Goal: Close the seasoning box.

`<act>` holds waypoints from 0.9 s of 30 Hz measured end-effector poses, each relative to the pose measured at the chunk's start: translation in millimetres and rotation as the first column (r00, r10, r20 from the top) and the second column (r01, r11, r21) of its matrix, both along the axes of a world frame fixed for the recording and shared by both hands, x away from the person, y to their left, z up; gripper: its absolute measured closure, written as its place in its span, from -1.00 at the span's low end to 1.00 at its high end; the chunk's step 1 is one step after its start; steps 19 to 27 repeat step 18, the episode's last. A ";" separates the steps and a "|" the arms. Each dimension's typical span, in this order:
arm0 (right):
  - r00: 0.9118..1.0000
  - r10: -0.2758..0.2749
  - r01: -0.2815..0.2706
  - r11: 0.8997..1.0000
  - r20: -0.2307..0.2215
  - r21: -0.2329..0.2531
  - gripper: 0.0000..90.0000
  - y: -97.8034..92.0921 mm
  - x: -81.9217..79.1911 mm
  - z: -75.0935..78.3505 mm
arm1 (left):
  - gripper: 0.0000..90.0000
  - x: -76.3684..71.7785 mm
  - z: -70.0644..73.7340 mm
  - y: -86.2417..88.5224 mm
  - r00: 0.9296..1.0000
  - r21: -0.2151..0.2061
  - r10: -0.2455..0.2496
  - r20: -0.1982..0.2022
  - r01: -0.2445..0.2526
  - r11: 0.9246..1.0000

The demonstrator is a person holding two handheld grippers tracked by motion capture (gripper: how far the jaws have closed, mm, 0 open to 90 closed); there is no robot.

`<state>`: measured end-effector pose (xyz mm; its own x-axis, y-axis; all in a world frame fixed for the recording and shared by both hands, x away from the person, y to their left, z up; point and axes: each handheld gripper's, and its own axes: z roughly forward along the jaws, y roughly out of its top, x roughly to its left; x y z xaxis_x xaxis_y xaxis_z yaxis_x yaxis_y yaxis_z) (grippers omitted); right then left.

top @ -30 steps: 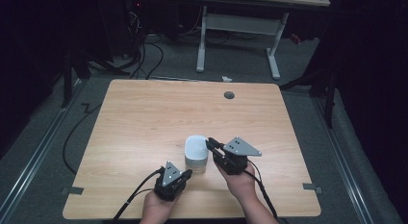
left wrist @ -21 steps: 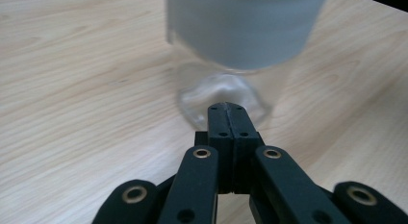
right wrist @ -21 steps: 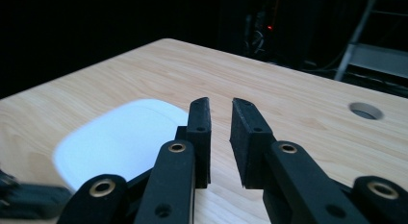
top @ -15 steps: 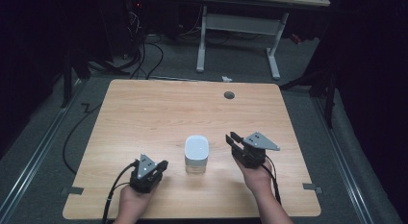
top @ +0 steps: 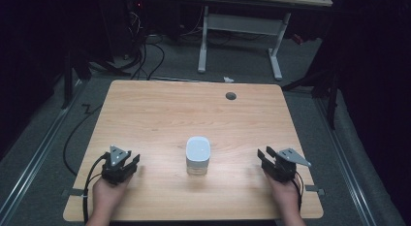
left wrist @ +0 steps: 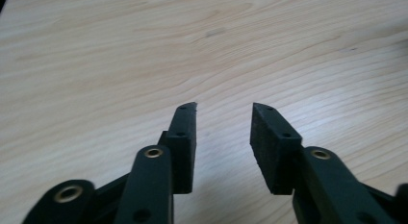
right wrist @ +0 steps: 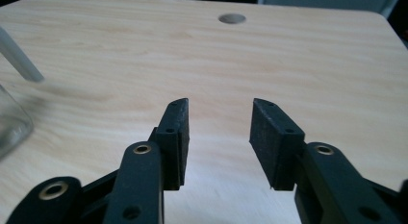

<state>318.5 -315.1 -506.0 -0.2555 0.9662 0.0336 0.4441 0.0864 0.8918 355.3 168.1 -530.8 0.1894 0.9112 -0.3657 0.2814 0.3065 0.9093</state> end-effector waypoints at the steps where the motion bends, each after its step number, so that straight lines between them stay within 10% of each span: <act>1: 1.000 0.000 0.000 1.000 0.000 0.000 0.28 0.0 0.0 0.0 | 0.36 0.0 0.0 0.0 1.000 0.000 0.000 0.000 0.000 1.000; 5: 1.000 -0.026 0.026 0.999 0.008 -0.021 0.25 -9.4 -20.0 -9.7 | 0.35 -8.5 7.4 9.4 1.000 -0.021 0.019 0.020 -0.018 1.000; 27: 1.000 -0.014 0.014 1.000 -0.015 -0.009 0.19 -7.5 -16.6 -11.9 | 0.35 -11.6 1.4 3.3 1.000 -0.022 -0.005 0.009 0.005 1.000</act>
